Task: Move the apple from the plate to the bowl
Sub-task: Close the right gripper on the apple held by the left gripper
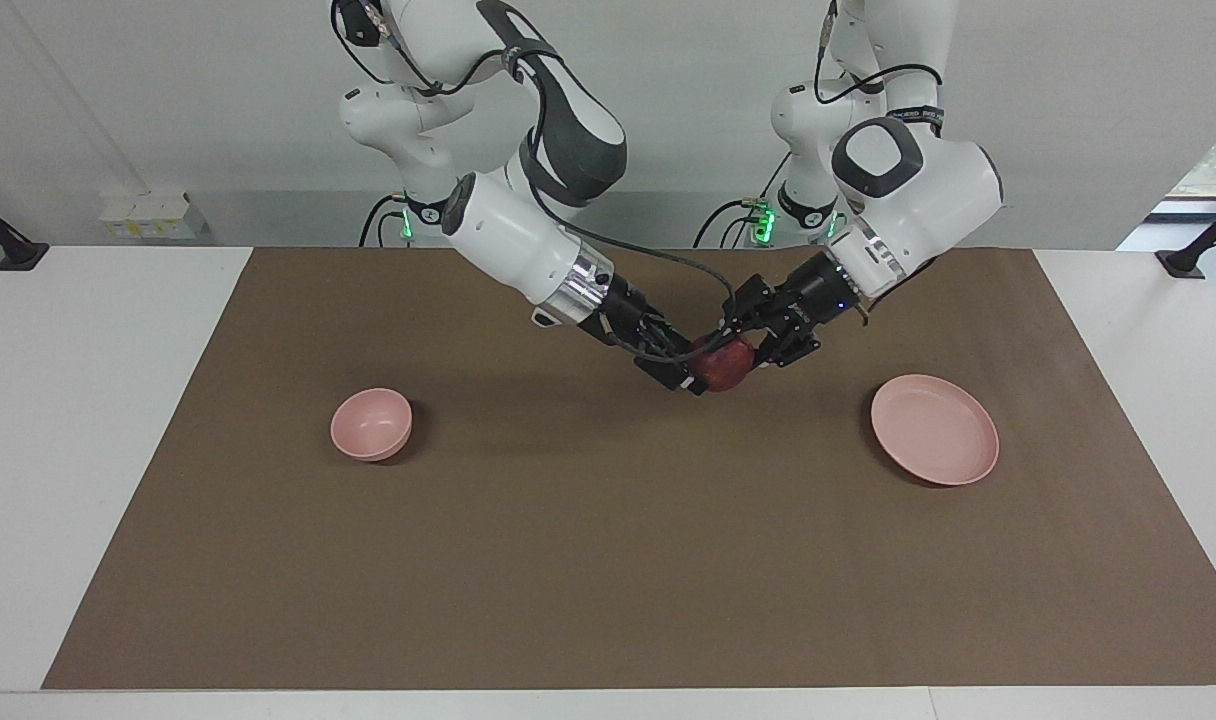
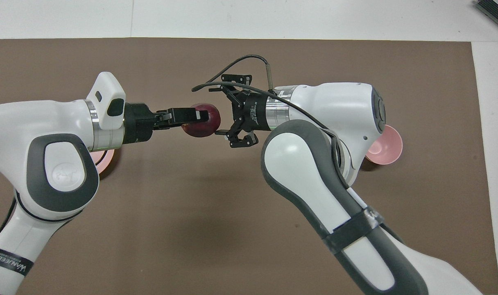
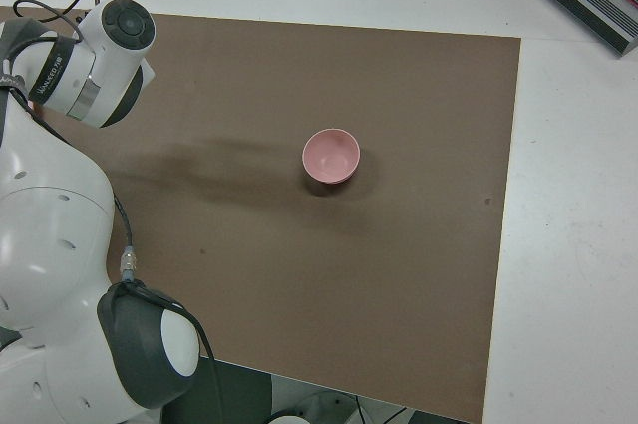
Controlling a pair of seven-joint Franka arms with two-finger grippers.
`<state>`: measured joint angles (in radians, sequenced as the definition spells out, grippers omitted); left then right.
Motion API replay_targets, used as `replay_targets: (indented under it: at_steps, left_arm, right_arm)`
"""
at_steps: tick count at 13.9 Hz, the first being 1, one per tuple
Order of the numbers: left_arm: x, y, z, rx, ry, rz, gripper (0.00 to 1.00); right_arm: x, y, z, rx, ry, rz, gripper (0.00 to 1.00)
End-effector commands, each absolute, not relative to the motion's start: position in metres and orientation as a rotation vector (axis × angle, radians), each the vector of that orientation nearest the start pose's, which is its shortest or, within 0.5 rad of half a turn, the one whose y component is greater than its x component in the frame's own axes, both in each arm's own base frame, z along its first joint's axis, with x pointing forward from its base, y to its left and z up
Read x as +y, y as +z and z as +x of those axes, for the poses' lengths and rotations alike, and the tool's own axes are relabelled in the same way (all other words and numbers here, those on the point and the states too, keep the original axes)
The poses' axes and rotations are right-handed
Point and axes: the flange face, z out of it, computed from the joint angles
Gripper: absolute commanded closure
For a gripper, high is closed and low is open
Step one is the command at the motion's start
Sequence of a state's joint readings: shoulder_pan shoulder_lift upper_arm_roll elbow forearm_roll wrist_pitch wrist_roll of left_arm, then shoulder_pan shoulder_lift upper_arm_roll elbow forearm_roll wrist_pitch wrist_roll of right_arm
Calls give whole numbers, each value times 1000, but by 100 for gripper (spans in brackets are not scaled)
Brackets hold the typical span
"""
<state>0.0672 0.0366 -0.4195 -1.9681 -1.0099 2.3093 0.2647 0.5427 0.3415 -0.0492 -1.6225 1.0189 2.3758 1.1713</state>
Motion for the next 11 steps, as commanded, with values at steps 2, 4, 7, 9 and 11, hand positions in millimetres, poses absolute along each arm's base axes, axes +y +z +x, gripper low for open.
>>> replay_targets:
  at_steps: [2, 4, 7, 9, 11]
  left_arm:
    - [-237, 507, 540, -5, 320, 2228, 100]
    - [-245, 511, 538, 8, 363, 2222, 100]
    - [-254, 513, 536, 12, 396, 2219, 100]
    - [-257, 514, 533, -1, 388, 2220, 100]
    - [-260, 514, 532, 5, 380, 2217, 100]
  right_arm:
    - [355, 468, 605, 1379, 453, -1797, 0]
    - [355, 469, 606, 1378, 451, -1798, 0]
    - [356, 469, 606, 1371, 446, -1802, 0]
    - [355, 470, 606, 1368, 447, -1802, 16]
    - [351, 475, 610, 1362, 451, -1798, 53]
